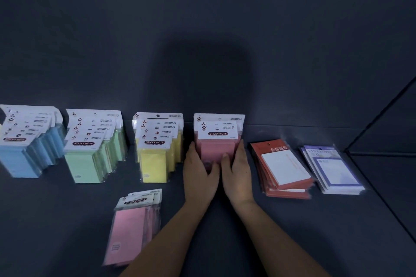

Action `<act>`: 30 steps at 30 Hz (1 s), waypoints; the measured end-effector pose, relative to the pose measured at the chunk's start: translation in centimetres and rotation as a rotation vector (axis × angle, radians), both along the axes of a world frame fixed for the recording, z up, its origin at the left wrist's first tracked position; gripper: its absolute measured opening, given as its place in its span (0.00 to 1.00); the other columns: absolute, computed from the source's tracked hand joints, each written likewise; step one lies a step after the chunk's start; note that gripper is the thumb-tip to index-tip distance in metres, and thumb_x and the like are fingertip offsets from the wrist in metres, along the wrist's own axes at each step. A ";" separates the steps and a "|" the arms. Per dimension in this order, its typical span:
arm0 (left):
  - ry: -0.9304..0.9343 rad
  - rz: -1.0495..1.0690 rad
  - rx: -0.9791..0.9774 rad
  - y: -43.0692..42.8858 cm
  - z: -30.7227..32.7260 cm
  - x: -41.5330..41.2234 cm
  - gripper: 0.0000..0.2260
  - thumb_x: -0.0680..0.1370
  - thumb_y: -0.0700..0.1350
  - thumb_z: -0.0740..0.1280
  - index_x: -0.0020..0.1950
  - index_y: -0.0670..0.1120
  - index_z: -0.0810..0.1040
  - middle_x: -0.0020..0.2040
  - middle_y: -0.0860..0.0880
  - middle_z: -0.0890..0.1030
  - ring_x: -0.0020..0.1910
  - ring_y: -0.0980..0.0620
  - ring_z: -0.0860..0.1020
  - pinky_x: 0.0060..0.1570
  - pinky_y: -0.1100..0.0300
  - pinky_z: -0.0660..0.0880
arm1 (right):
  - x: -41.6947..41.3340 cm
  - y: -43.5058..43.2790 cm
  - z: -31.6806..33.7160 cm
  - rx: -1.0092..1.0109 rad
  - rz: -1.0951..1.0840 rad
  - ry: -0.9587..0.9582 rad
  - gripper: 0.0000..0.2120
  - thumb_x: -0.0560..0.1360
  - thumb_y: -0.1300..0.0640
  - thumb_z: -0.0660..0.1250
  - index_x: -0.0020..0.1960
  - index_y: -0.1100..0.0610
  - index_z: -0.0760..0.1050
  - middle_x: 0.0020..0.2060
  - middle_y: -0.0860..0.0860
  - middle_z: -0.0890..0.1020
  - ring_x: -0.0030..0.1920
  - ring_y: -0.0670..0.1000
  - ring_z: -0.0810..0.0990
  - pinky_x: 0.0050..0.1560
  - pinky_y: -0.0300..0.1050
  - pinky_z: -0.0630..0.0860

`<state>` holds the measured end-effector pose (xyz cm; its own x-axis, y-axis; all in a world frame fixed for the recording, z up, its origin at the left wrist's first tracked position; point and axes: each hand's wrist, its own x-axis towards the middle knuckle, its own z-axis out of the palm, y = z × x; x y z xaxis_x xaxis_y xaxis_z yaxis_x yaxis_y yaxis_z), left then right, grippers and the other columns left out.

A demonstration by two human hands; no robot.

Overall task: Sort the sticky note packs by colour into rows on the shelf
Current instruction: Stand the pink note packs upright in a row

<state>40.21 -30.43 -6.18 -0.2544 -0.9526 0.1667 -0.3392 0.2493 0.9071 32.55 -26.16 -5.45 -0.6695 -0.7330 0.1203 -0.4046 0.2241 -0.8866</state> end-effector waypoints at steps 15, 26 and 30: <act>-0.019 0.016 -0.004 0.5 0.5 0.1 0.31 0.70 0.49 0.67 0.71 0.44 0.61 0.63 0.48 0.73 0.61 0.51 0.72 0.61 0.50 0.71 | 0.3 -0.2 0.4 0.006 -0.051 -0.060 0.35 0.70 0.44 0.54 0.75 0.54 0.54 0.68 0.51 0.71 0.67 0.50 0.70 0.67 0.54 0.68; -0.079 -0.060 0.006 3.1 0.3 1.5 0.35 0.74 0.35 0.64 0.76 0.41 0.48 0.77 0.45 0.51 0.75 0.54 0.49 0.66 0.76 0.41 | 0.5 0.6 0.6 -0.039 -0.066 0.017 0.33 0.75 0.61 0.60 0.76 0.60 0.49 0.74 0.55 0.58 0.74 0.51 0.57 0.73 0.43 0.53; -0.046 -0.119 -0.029 5.3 1.9 2.8 0.34 0.75 0.35 0.63 0.75 0.48 0.50 0.75 0.53 0.53 0.71 0.66 0.48 0.62 0.82 0.42 | 0.9 1.0 0.6 -0.106 -0.036 0.123 0.34 0.75 0.64 0.60 0.76 0.61 0.47 0.75 0.54 0.54 0.75 0.49 0.52 0.75 0.45 0.51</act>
